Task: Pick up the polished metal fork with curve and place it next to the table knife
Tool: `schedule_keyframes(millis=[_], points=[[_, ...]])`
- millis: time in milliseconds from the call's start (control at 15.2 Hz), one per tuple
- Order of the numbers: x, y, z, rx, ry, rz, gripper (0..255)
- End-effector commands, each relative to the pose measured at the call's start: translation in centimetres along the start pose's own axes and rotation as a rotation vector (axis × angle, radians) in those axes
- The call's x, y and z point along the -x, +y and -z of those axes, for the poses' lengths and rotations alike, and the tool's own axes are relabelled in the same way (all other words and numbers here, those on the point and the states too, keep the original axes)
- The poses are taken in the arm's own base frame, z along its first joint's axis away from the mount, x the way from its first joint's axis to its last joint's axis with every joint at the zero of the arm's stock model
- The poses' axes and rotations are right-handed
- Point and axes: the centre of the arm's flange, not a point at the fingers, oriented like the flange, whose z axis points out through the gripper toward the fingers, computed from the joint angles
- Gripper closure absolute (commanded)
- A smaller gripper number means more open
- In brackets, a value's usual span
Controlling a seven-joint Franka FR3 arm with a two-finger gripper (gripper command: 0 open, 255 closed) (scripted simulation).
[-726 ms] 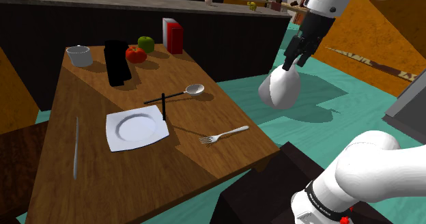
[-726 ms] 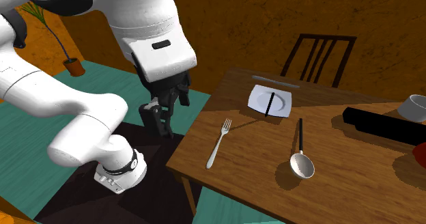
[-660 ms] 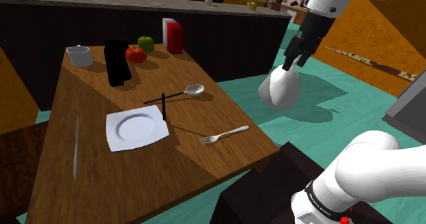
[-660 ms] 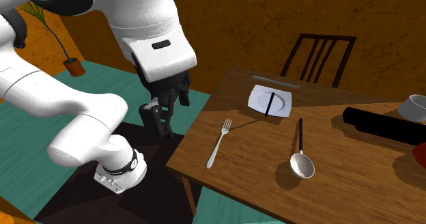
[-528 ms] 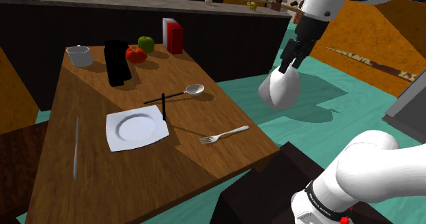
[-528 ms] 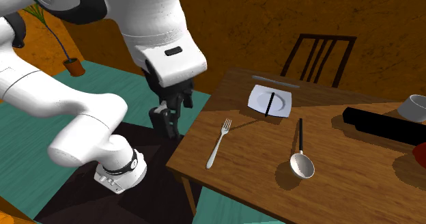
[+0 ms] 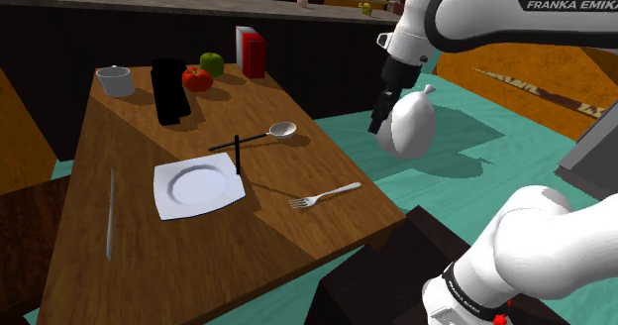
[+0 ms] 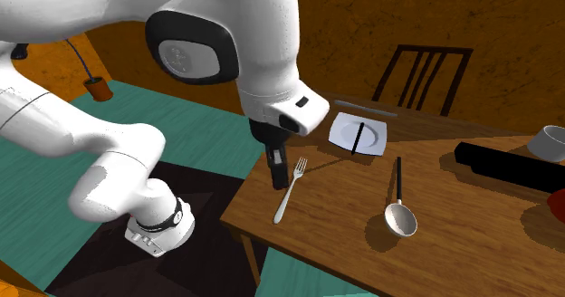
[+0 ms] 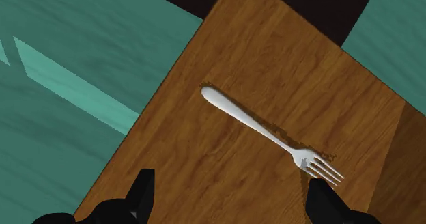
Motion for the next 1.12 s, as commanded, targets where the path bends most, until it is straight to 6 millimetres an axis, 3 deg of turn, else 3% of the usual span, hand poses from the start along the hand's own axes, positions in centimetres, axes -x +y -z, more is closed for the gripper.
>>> schedule_keyframes(millis=[0, 528, 990, 1056], points=[[-1.2, -0.9, -2.0, -0.003, -0.001, 0.095, 0], [-5.4, -6.3, -10.1, -0.016, -0.012, 0.458, 0], [-7.2, -11.9, -17.2, -0.028, -0.022, 0.776, 0], [-7.2, -12.1, -17.4, -0.028, -0.023, 0.785, 0]])
